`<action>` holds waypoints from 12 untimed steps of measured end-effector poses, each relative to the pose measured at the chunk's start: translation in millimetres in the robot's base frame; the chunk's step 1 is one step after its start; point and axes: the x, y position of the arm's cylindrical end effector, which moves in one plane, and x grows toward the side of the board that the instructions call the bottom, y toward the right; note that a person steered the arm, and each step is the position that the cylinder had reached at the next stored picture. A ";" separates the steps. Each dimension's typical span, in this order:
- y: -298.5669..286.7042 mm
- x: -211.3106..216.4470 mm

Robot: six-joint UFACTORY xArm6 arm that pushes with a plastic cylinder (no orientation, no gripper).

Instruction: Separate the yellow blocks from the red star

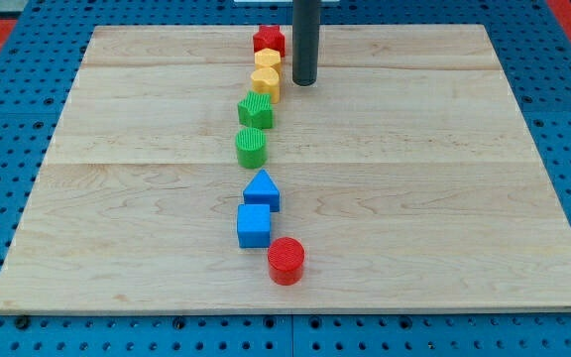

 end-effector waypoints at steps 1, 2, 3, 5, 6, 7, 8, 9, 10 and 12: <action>0.0 0.0; 1.2 0.8; 1.2 0.8; 48.9 -19.4; 56.5 -44.4; 59.6 -72.9; 41.0 -97.5; 3.9 -109.7; -53.1 -110.8; -84.0 -58.4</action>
